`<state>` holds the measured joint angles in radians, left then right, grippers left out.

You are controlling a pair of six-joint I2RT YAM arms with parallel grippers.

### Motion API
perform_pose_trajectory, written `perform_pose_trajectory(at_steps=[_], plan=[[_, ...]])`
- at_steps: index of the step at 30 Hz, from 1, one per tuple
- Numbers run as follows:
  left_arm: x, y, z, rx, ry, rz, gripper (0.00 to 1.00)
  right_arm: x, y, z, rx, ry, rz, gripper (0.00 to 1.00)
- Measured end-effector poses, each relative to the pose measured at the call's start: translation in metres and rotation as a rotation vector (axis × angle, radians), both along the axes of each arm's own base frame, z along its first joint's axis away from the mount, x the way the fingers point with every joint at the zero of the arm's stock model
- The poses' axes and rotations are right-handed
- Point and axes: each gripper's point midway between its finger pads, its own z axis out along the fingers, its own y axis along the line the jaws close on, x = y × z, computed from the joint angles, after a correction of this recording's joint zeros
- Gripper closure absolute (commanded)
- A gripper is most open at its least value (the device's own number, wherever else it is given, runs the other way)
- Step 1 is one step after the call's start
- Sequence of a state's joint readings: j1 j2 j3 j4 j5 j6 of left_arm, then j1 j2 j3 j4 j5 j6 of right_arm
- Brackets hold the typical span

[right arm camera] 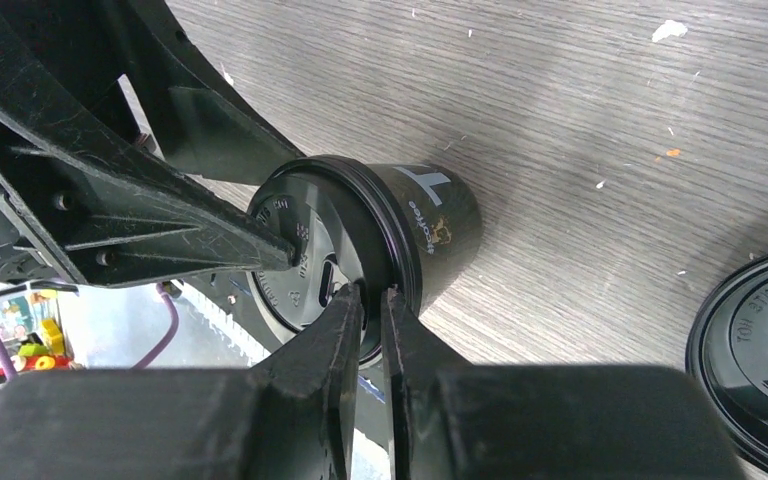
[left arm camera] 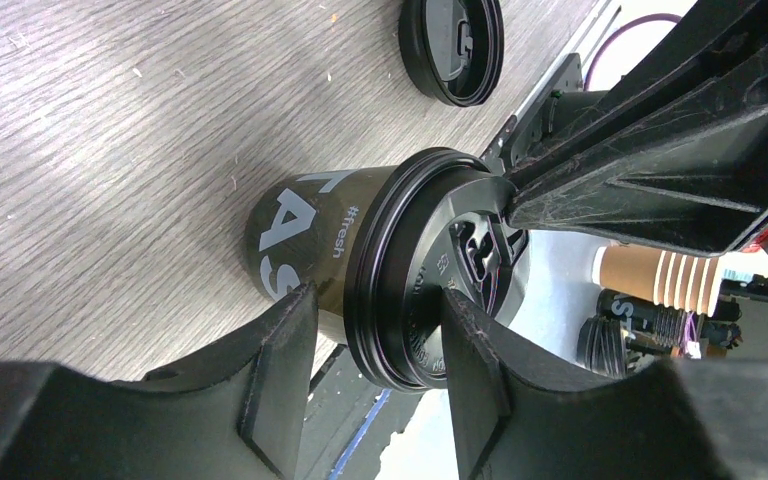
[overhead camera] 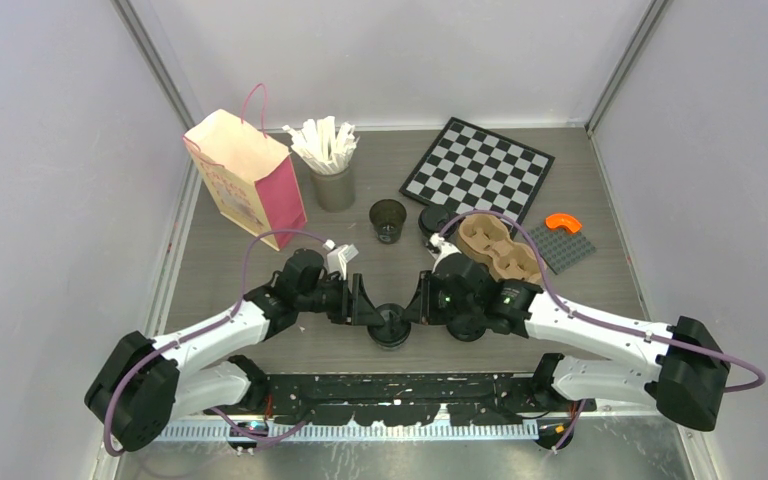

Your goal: Pack the takeout coffee

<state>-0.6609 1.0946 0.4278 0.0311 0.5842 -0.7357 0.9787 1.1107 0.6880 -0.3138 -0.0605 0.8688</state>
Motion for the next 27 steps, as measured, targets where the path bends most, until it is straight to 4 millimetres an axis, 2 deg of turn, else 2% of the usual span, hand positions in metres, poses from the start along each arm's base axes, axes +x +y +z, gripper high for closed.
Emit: perform_pose_trajectory(at_steps=[7,12,21,24,27], plan=[[0.0,0.001,0.0,0.002,-0.007,-0.002,0.52,-0.002,-0.001,-0.002,0.043,-0.014,-0.007,0.82],[0.001,0.003,0.0,0.014,-0.013,0.012,0.53,-0.004,0.0,-0.013,0.066,0.003,-0.019,0.82],[0.004,0.009,0.0,0.037,-0.027,0.053,0.54,-0.003,0.007,-0.016,0.157,0.007,-0.056,0.82],[0.003,0.01,0.0,0.035,-0.027,0.058,0.54,-0.003,0.008,-0.013,0.16,0.003,-0.057,0.78],[0.003,0.01,0.001,0.028,-0.019,0.07,0.54,-0.001,0.009,-0.005,0.134,-0.008,-0.059,0.68]])
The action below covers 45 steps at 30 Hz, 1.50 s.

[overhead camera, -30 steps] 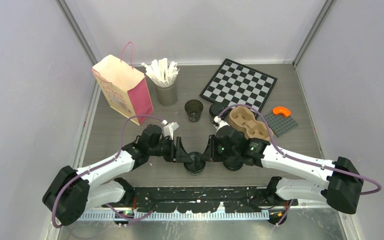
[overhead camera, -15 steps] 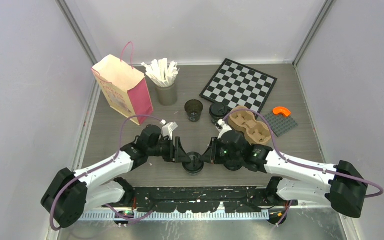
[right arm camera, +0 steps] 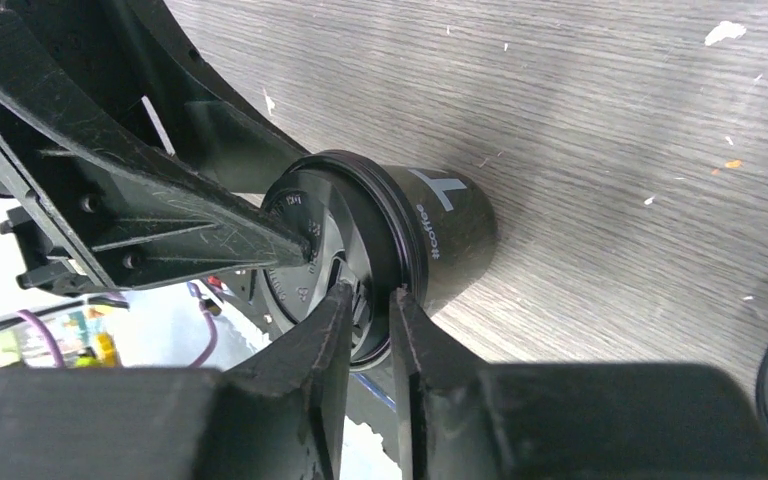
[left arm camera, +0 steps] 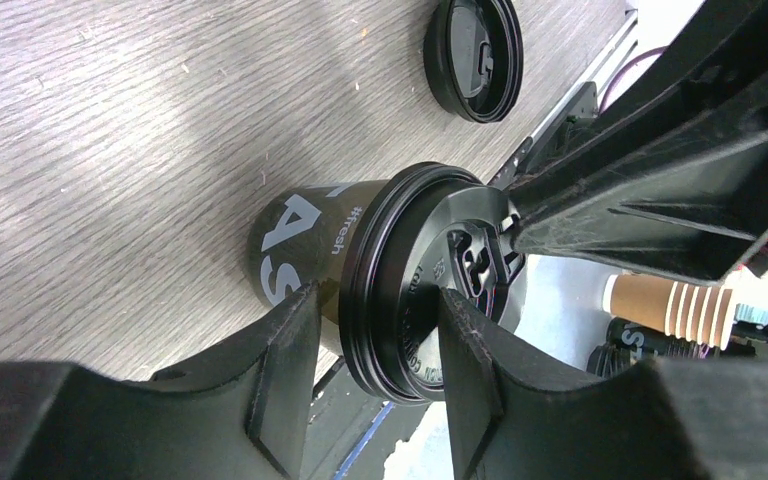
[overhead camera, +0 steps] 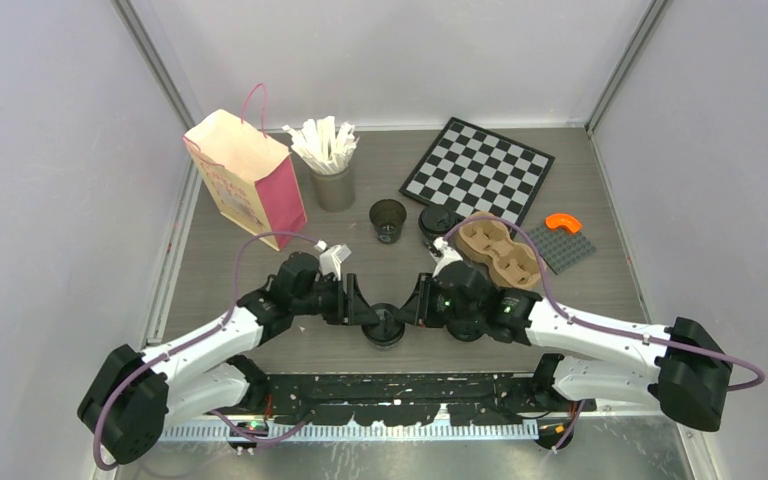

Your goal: Pack the takeout coffee

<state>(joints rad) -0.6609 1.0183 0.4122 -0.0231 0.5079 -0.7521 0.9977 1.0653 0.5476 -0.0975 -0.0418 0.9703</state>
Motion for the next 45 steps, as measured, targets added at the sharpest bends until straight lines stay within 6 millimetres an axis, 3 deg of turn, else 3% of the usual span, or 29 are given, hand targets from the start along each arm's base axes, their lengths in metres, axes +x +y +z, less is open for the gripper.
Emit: perform_pose_trajectory(at_steps=[5,13,23,34,38,45], plan=[[0.001,-0.001,0.0,-0.005,-0.002,0.001,0.55,0.004,-0.009,0.009,-0.112,-0.019,-0.004,0.52],[0.003,-0.006,0.0,-0.02,0.002,-0.003,0.55,-0.001,-0.032,0.014,-0.205,-0.04,0.001,0.52],[0.003,-0.006,0.0,-0.021,0.006,-0.001,0.55,-0.016,-0.021,0.002,-0.22,0.003,0.065,0.5],[0.003,-0.006,0.0,-0.02,0.006,0.0,0.55,-0.02,0.001,0.011,-0.118,0.021,0.084,0.48],[0.003,-0.006,0.0,-0.02,0.006,-0.001,0.55,-0.023,0.003,0.002,-0.115,0.043,0.08,0.48],[0.003,-0.007,-0.001,-0.02,0.006,-0.001,0.55,-0.027,0.006,-0.007,-0.09,0.064,0.068,0.55]])
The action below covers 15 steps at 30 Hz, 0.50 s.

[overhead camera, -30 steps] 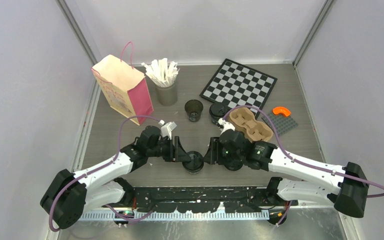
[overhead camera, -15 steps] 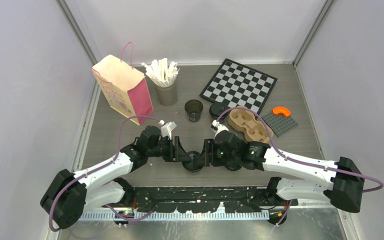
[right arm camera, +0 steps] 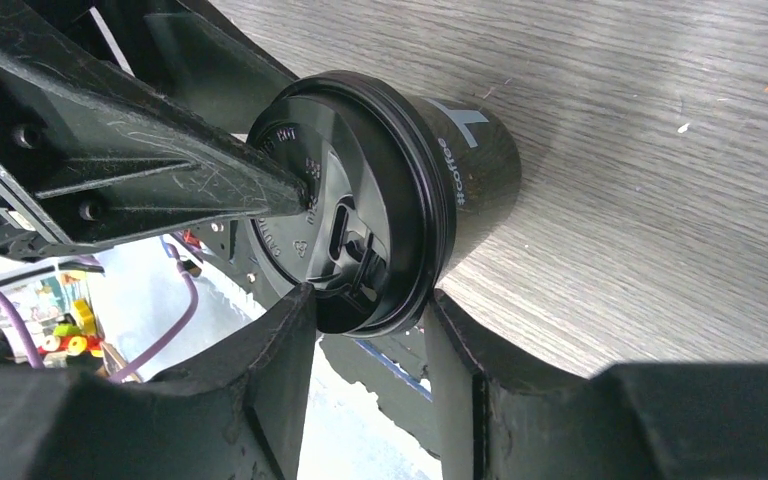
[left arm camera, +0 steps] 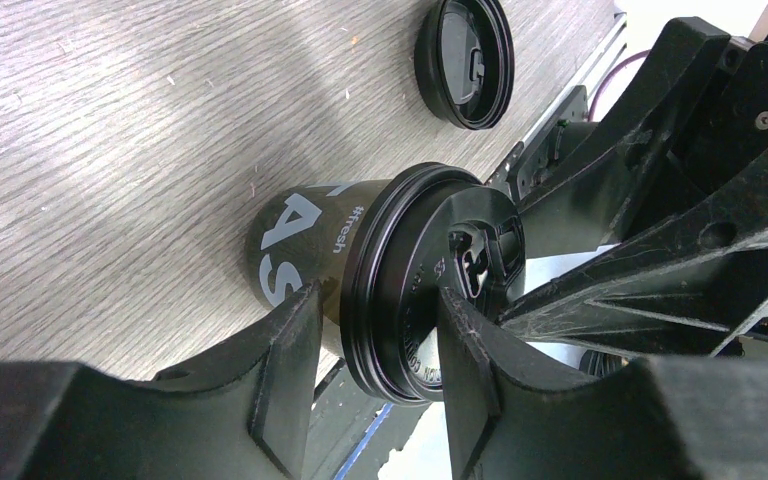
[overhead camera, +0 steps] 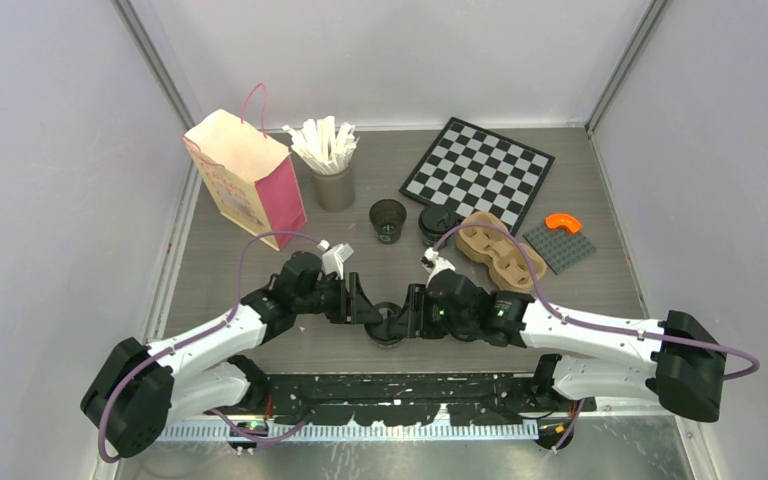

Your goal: Pack the takeout coffee

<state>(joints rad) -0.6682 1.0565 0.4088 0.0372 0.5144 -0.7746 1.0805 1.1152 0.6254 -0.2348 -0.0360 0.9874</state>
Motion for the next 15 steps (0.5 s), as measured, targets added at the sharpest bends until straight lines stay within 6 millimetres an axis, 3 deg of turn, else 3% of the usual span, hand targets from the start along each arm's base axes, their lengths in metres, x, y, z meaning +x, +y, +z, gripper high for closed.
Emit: perform_pose_trajectory(at_steps=[7,15], plan=[[0.0,0.0,-0.001,0.002,0.003,-0.001,0.56,-0.001,0.001,-0.004,0.054,0.003,-0.024,0.64],[0.0,0.0,-0.003,0.005,0.008,-0.003,0.56,-0.004,0.002,-0.014,0.144,0.018,-0.064,0.66]])
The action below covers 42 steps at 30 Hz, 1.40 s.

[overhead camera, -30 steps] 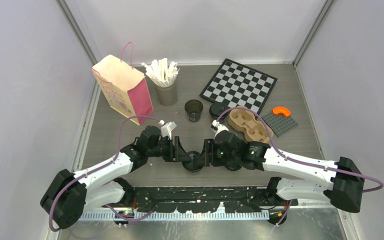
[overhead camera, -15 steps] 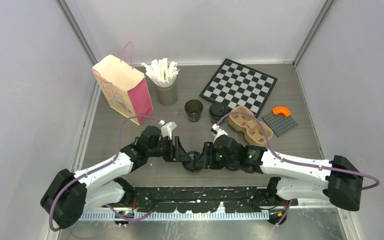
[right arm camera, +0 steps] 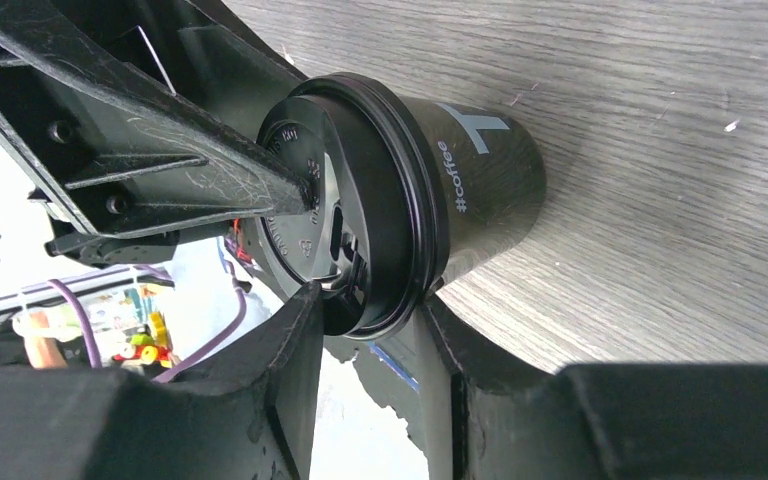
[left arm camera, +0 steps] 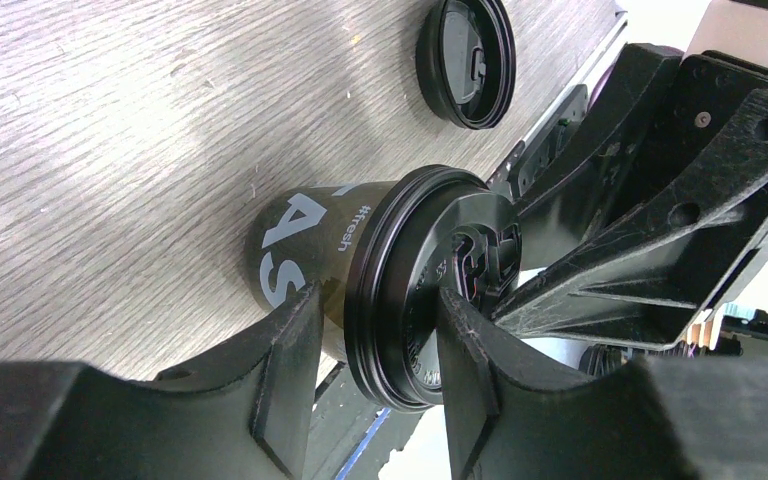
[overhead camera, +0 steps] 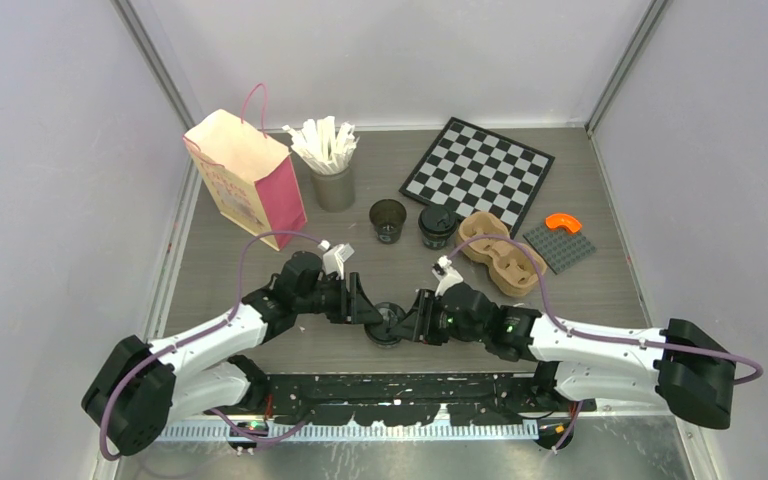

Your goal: Pack the takeout coffee

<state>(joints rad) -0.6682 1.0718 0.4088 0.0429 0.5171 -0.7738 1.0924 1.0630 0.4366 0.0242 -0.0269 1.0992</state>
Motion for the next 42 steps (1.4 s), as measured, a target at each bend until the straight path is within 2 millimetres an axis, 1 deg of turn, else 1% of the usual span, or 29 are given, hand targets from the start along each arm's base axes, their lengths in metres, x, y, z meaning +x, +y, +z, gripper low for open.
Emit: perform_pose_trajectory(at_steps=[4,6,8,9,13,15,18,21,22,23,24,25,27,28,31,33,35,37,38,39,40,42], plan=[[0.0,-0.001,-0.001,0.0,0.003,-0.002,0.56,0.0,-0.001,0.0,0.026,-0.001,-0.019,0.65],[0.0,-0.001,-0.001,-0.003,0.003,-0.006,0.56,0.0,-0.001,0.0,0.03,-0.004,-0.024,0.61],[0.0,-0.002,0.0,-0.008,0.0,-0.009,0.56,0.001,-0.001,0.002,0.031,-0.008,-0.025,0.54],[0.0,-0.002,0.001,-0.012,-0.003,-0.011,0.56,0.001,-0.001,0.005,0.03,-0.01,-0.026,0.53],[0.002,-0.005,0.003,-0.022,-0.012,-0.017,0.54,0.003,-0.011,0.013,-0.052,-0.043,-0.027,0.49],[0.002,-0.006,0.003,-0.026,-0.018,-0.022,0.52,0.006,-0.018,0.022,-0.093,-0.073,-0.029,0.49],[0.003,-0.007,0.004,-0.025,-0.022,-0.032,0.47,0.012,-0.028,0.044,-0.131,-0.137,-0.037,0.5],[0.004,-0.007,0.005,-0.01,-0.02,-0.037,0.41,0.017,-0.032,0.065,-0.148,-0.194,-0.035,0.53],[0.005,-0.007,0.005,-0.004,-0.019,-0.037,0.4,0.018,-0.033,0.068,-0.159,-0.207,-0.028,0.51],[0.005,-0.007,0.005,0.005,-0.018,-0.04,0.39,0.019,-0.033,0.07,-0.168,-0.215,-0.022,0.47],[0.005,-0.006,0.006,0.013,-0.019,-0.042,0.38,0.019,-0.033,0.071,-0.177,-0.222,-0.014,0.39],[0.006,-0.006,0.008,0.019,-0.02,-0.043,0.37,0.02,-0.033,0.072,-0.19,-0.227,-0.005,0.32],[0.009,-0.007,0.014,0.033,-0.029,-0.043,0.33,0.02,-0.033,0.07,-0.225,-0.238,0.017,0.22],[0.012,-0.007,0.019,0.038,-0.04,-0.043,0.32,0.021,-0.034,0.068,-0.252,-0.244,0.032,0.19],[0.021,-0.005,0.041,0.062,-0.094,-0.027,0.28,0.024,-0.03,0.067,-0.306,-0.27,0.077,0.16],[0.029,-0.001,0.064,0.075,-0.158,-0.006,0.26,0.027,-0.026,0.07,-0.331,-0.299,0.107,0.15],[0.036,0.006,0.091,0.088,-0.242,0.03,0.25,0.029,-0.022,0.073,-0.35,-0.332,0.135,0.15],[0.042,0.02,0.122,0.1,-0.342,0.093,0.23,0.032,-0.016,0.077,-0.371,-0.377,0.166,0.15],[0.043,0.027,0.133,0.105,-0.384,0.121,0.19,0.034,-0.014,0.077,-0.379,-0.395,0.177,0.15],[0.043,0.036,0.143,0.111,-0.422,0.152,0.08,0.035,-0.012,0.078,-0.386,-0.414,0.189,0.15],[0.042,0.046,0.151,0.119,-0.459,0.184,0.01,0.036,-0.011,0.077,-0.394,-0.428,0.199,0.14],[0.037,0.068,0.162,0.138,-0.521,0.252,0.0,0.037,-0.009,0.075,-0.411,-0.46,0.231,0.12]])
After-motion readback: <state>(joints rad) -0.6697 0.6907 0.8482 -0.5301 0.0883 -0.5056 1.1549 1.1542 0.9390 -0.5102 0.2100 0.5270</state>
